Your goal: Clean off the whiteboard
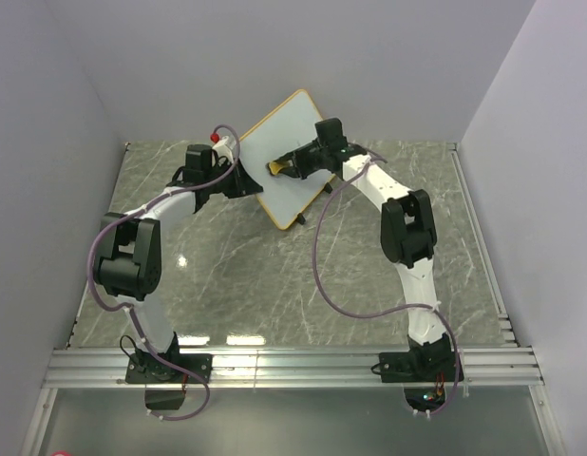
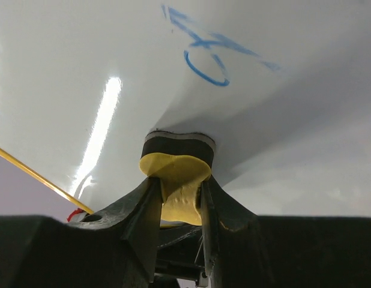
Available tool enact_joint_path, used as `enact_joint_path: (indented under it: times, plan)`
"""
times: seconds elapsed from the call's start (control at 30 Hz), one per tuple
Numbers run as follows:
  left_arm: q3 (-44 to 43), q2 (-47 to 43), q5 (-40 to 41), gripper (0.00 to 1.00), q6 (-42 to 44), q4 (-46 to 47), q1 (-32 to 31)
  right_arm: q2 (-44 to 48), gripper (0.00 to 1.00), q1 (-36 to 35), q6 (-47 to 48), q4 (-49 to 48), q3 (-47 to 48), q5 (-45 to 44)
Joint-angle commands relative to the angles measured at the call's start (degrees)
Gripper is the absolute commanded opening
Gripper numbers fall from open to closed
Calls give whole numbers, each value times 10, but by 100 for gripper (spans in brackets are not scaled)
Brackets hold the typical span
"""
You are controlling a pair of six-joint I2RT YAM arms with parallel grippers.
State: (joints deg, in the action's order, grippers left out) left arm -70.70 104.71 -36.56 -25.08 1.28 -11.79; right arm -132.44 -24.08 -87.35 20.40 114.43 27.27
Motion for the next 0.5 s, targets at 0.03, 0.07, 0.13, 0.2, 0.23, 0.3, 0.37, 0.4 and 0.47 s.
enact_joint_path:
  times: [0.03, 0.07, 0.13, 0.2, 0.23, 0.3, 0.37, 0.4, 0.47]
  plan:
    - [50, 12, -113, 0, 144, -229, -75, -104, 0, 34, 29, 77, 41, -106]
    - [50, 10, -113, 0, 144, -229, -75, -109, 0, 44, 37, 93, 73, -134]
    - [50, 9, -113, 0, 144, -231, -76, -116, 0, 58, 45, 114, 85, -151]
    - [51, 6, -112, 0, 144, -230, -76, -113, 0, 78, 37, 109, 70, -164]
    - [52, 4, -111, 0, 144, -229, -76, -112, 0, 83, 26, 92, 63, -165]
    - [54, 2, -109, 0, 143, -229, -76, -124, 0, 90, 21, 99, 82, -179]
    - [54, 1, -107, 0, 143, -231, -76, -145, 0, 92, 10, 91, 104, -180]
    - [54, 1, -107, 0, 143, -232, -76, -152, 0, 94, 3, 87, 112, -178]
    - [54, 0, -106, 0, 143, -232, -76, -173, 0, 92, -19, 61, 129, -164]
